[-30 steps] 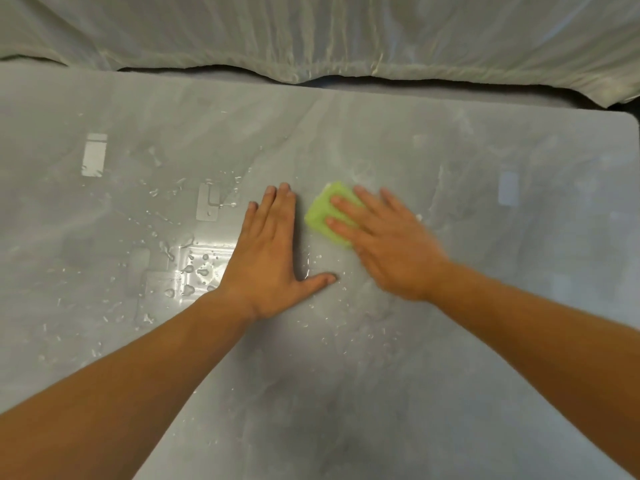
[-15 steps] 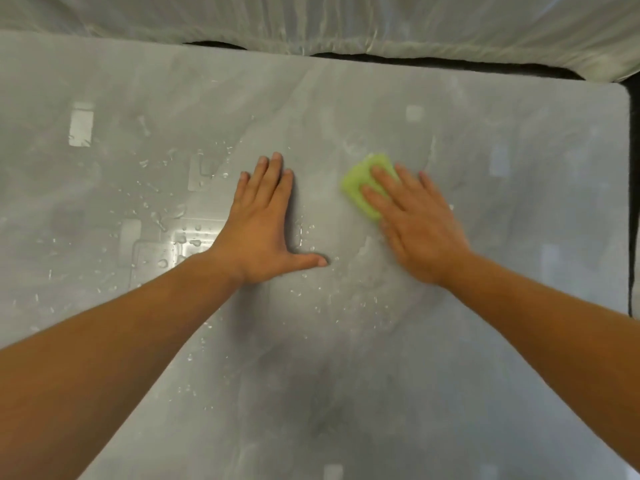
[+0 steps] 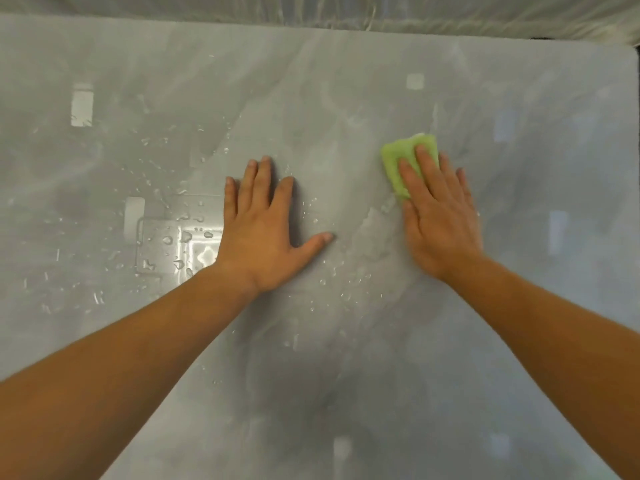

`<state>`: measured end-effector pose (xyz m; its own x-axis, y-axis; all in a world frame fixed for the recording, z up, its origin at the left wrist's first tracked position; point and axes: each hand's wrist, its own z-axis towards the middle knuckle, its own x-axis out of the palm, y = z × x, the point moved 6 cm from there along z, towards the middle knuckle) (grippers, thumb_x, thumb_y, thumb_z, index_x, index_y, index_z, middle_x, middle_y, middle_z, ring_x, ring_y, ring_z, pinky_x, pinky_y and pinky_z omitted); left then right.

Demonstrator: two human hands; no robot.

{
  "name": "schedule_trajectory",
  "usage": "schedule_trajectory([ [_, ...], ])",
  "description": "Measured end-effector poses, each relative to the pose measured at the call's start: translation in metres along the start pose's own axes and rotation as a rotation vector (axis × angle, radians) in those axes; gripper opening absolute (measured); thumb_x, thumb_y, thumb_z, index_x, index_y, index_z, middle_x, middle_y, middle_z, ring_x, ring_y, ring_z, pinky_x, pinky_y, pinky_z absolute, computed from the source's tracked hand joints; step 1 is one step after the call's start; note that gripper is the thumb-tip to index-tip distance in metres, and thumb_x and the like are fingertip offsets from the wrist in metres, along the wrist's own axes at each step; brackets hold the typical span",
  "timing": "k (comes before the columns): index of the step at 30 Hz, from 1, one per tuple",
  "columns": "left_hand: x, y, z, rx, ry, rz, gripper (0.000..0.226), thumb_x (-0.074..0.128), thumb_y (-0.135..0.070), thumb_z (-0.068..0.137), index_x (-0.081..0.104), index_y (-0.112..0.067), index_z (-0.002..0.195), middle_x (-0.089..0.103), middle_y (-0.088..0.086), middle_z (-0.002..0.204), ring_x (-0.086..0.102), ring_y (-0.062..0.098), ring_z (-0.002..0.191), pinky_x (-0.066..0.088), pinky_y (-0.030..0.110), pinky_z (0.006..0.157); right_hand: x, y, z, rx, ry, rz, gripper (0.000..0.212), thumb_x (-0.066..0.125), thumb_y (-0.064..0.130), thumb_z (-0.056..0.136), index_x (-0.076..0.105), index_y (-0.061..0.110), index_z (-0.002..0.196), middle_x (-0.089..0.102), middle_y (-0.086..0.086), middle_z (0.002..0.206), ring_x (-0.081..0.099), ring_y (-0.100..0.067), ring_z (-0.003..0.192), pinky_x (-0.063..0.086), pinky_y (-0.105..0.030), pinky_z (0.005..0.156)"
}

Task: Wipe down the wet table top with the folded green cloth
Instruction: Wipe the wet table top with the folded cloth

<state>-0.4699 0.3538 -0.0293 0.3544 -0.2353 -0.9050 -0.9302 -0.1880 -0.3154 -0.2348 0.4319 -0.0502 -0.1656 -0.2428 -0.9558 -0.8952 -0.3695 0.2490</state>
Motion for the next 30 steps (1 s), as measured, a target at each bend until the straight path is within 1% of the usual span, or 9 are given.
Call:
schedule_trajectory([
  [3,0.008,0.004,-0.016,-0.001,0.04,0.076,0.106,0.042,-0.086,0.078,0.012,-0.022,0.157,-0.009,0.013,0.167,-0.017,0.028,0.153,-0.014,0.049,0.121,0.007,0.021,-0.023,0.097,-0.032,-0.013,0.057,0.034,0.029,0.104,0.017,0.024,0.158,0.008,-0.005,0.167,0.007,-0.035,0.152,0.009,-0.053,0.123],
  [8,0.012,0.015,-0.034,0.012,0.078,0.063,0.116,0.045,-0.085,0.073,0.002,-0.02,0.158,-0.016,0.011,0.166,-0.022,0.026,0.151,-0.012,0.047,0.122,0.033,0.081,-0.094,-0.201,0.104,-0.074,0.062,0.038,0.029,0.1,0.018,0.023,0.158,0.008,-0.004,0.167,0.003,-0.034,0.153,0.014,-0.056,0.121],
  [11,0.017,0.018,-0.036,0.045,0.103,0.088,0.117,0.043,-0.086,0.075,-0.006,-0.021,0.159,-0.023,0.01,0.164,-0.027,0.026,0.15,-0.012,0.048,0.122,0.028,0.084,-0.05,-0.268,0.111,-0.083,0.059,0.032,0.031,0.1,0.019,0.025,0.158,0.009,-0.001,0.167,0.003,-0.032,0.154,0.013,-0.055,0.122],
  [14,0.019,0.02,-0.035,0.049,0.108,0.084,0.116,0.039,-0.087,0.075,-0.009,-0.021,0.158,-0.025,0.01,0.164,-0.029,0.026,0.149,-0.014,0.048,0.121,0.02,0.096,0.021,-0.14,0.051,-0.021,0.058,0.033,0.029,0.1,0.022,0.026,0.157,0.012,-0.002,0.167,0.007,-0.034,0.153,0.01,-0.054,0.122],
  [16,0.021,0.021,-0.035,0.058,0.116,0.083,0.116,0.038,-0.087,0.076,-0.011,-0.021,0.158,-0.027,0.01,0.163,-0.03,0.026,0.148,-0.013,0.049,0.121,0.023,0.108,0.027,-0.075,0.028,-0.043,0.06,0.036,0.027,0.099,0.021,0.023,0.157,0.011,-0.005,0.167,0.007,-0.037,0.152,0.01,-0.055,0.122],
  [20,0.023,0.02,-0.036,0.079,0.111,0.071,0.114,0.037,-0.084,0.079,-0.009,-0.017,0.159,-0.027,0.013,0.162,-0.031,0.028,0.148,-0.012,0.052,0.121,0.033,0.116,-0.044,-0.335,0.149,-0.145,0.064,0.035,0.031,0.102,0.009,0.025,0.159,0.0,-0.004,0.168,-0.002,-0.033,0.153,0.011,-0.054,0.122],
  [22,0.023,0.02,-0.036,0.08,0.103,0.073,0.114,0.037,-0.085,0.079,-0.008,-0.016,0.159,-0.026,0.014,0.163,-0.031,0.029,0.148,-0.013,0.052,0.121,0.031,0.106,-0.046,-0.402,0.19,-0.161,0.062,0.031,0.033,0.102,0.006,0.027,0.159,-0.001,-0.001,0.168,-0.003,-0.03,0.154,0.012,-0.053,0.122],
  [27,0.028,0.022,-0.038,0.078,0.083,0.103,0.113,0.029,-0.087,0.081,-0.01,-0.014,0.158,-0.027,0.015,0.162,-0.031,0.03,0.148,-0.01,0.055,0.121,0.024,0.113,0.013,-0.148,0.076,-0.066,0.058,0.027,0.029,0.102,0.012,0.029,0.158,0.004,0.0,0.168,0.002,-0.032,0.154,0.011,-0.055,0.122],
  [30,0.029,0.022,-0.038,0.085,0.072,0.105,0.112,0.028,-0.086,0.082,-0.01,-0.014,0.158,-0.026,0.016,0.162,-0.029,0.031,0.148,-0.009,0.056,0.121,0.033,0.116,-0.026,-0.181,0.081,-0.088,0.059,0.03,0.027,0.103,0.011,0.026,0.159,0.0,-0.001,0.168,-0.002,-0.032,0.154,0.01,-0.054,0.123],
])
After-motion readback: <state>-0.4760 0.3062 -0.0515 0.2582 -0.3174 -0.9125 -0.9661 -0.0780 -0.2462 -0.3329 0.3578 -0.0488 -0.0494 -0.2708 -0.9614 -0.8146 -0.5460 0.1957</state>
